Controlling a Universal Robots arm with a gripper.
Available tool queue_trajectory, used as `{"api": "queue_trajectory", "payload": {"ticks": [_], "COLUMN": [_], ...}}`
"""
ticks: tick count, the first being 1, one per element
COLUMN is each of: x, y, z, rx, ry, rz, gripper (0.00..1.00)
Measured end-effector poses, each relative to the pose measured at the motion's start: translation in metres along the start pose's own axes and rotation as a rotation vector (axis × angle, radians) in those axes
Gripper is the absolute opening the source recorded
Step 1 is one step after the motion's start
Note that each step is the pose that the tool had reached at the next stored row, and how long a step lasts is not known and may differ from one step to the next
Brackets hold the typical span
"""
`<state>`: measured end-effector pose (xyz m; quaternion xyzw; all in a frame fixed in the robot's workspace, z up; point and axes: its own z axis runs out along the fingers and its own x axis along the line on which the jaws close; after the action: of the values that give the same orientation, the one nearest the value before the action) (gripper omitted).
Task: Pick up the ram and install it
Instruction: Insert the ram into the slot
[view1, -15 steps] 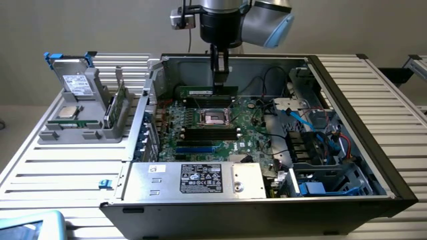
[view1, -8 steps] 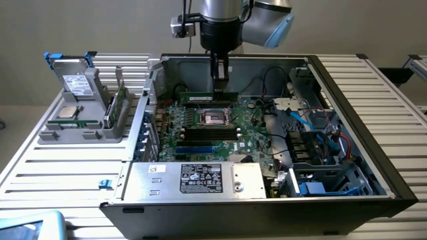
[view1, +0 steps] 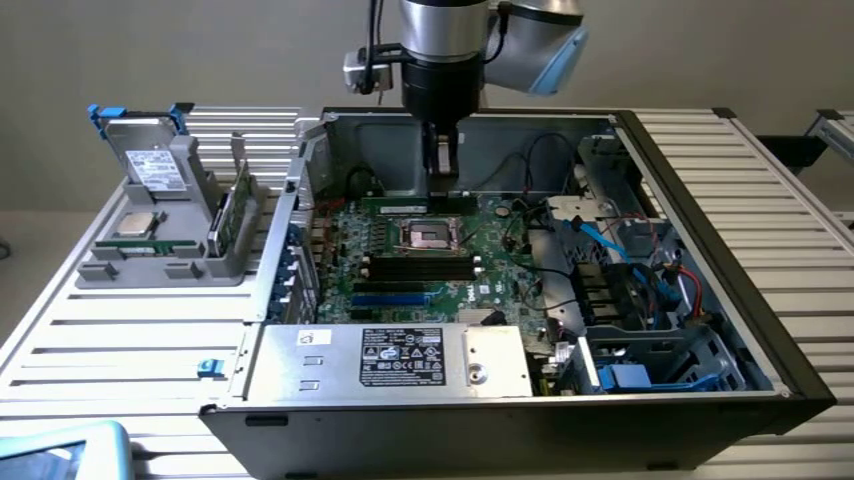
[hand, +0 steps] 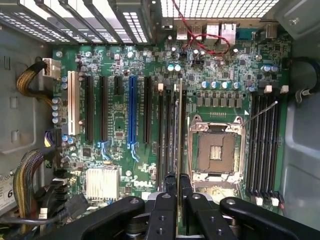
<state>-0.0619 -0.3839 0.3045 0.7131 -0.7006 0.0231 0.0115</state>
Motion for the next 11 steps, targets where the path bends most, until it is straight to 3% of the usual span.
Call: {"api": "queue_trajectory", "payload": {"ticks": [8,11], "x": [0.0,0.0], "y": [-0.0019,-0.0025], "z": [0.0137,0.0174], "rx": [0.0,-0.0001], "ry": [0.0032,0.0075], "rz": [0.0,0.0], "gripper": [0.14,0.14]}}
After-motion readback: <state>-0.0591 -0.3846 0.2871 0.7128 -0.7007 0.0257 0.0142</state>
